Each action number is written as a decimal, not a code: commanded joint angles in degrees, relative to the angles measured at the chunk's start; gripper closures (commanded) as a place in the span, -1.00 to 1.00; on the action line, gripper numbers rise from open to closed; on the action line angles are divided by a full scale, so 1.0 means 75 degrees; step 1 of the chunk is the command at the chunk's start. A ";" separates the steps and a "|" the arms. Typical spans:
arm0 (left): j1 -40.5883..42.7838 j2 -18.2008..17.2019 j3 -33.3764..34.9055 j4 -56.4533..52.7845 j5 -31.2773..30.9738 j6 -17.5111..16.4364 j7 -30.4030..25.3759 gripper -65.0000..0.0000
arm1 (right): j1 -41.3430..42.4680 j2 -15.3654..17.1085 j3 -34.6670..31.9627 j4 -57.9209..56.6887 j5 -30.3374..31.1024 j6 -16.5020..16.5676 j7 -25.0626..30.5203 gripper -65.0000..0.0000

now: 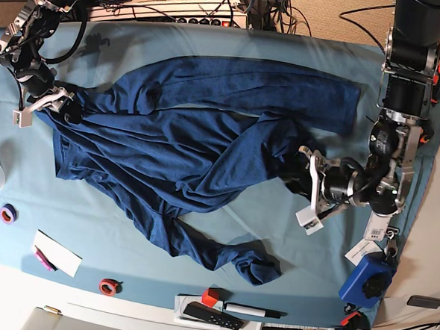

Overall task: Layout the t-shirt on the table in an organized manner, then fold the t-shirt properly
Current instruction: 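Grasp the loose hem corner with the left gripper and lift it, then drag the hem corner with the left gripper along the shirt edge and release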

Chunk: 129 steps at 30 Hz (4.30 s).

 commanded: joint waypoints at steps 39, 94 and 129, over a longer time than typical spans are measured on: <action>-0.0093 0.0318 -0.0052 -0.0860 0.0073 -0.0028 -0.1402 1.00 | 0.0064 0.0137 0.0020 0.0090 0.0099 0.0008 0.0079 -0.14; 0.0323 0.0157 -0.0052 -0.0871 0.2460 0.0705 -0.3445 -0.05 | 0.0064 0.0137 0.0023 0.0090 0.0102 0.0008 0.0067 -0.14; -0.1119 -0.0493 -0.0052 -0.0723 -0.1311 -0.0028 0.0399 1.00 | 0.0064 0.0137 0.0023 0.0090 0.0105 0.0008 0.0064 -0.14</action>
